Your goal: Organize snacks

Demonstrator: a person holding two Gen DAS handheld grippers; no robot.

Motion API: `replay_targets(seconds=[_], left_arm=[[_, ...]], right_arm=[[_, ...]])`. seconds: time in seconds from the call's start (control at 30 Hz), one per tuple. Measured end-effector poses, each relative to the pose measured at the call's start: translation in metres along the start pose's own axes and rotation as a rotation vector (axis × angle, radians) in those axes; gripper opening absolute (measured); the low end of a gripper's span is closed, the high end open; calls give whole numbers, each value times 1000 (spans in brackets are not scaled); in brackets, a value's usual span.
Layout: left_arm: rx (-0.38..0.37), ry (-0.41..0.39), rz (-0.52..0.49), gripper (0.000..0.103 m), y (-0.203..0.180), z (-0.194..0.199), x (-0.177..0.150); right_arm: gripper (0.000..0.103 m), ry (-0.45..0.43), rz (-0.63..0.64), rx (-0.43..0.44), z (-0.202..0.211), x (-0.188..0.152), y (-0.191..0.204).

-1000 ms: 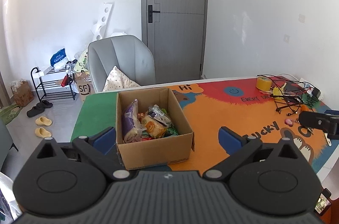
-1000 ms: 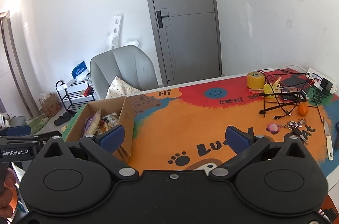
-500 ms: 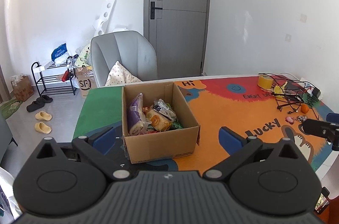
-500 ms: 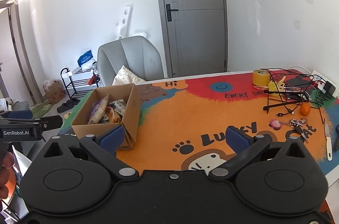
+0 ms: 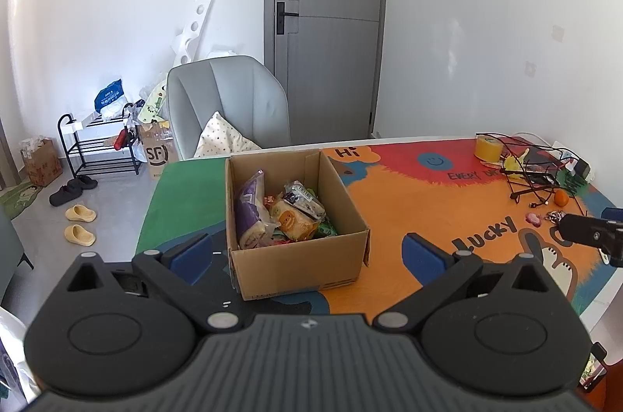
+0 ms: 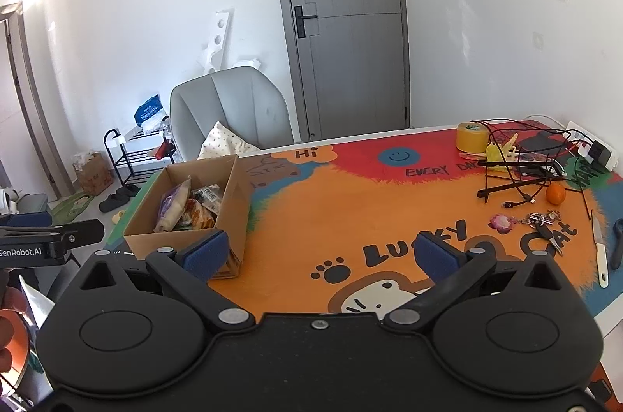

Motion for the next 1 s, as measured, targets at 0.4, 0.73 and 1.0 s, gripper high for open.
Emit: replay_targets(seconds=[0.4, 0.73, 1.0], left_arm=[[4, 9, 4, 103, 0, -3, -1], [10, 12, 2, 103, 0, -4, -2], [16, 12, -2, 103, 0, -4, -3]], right_arm=[[103, 4, -3, -7, -1, -1, 0], [103, 8, -6, -12, -3, -1, -2], [103, 13, -5, -7, -5, -1, -2]])
Point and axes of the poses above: each gripper's, at about its wrist camera, not at the fingertips, and z roughly against the way its jaws point, y to its left, x to its top, the point moved 2 cm from there along -z, roughly the way its jaws point, and after that the axes turned 4 degrees about z, right-handed, at the moved point
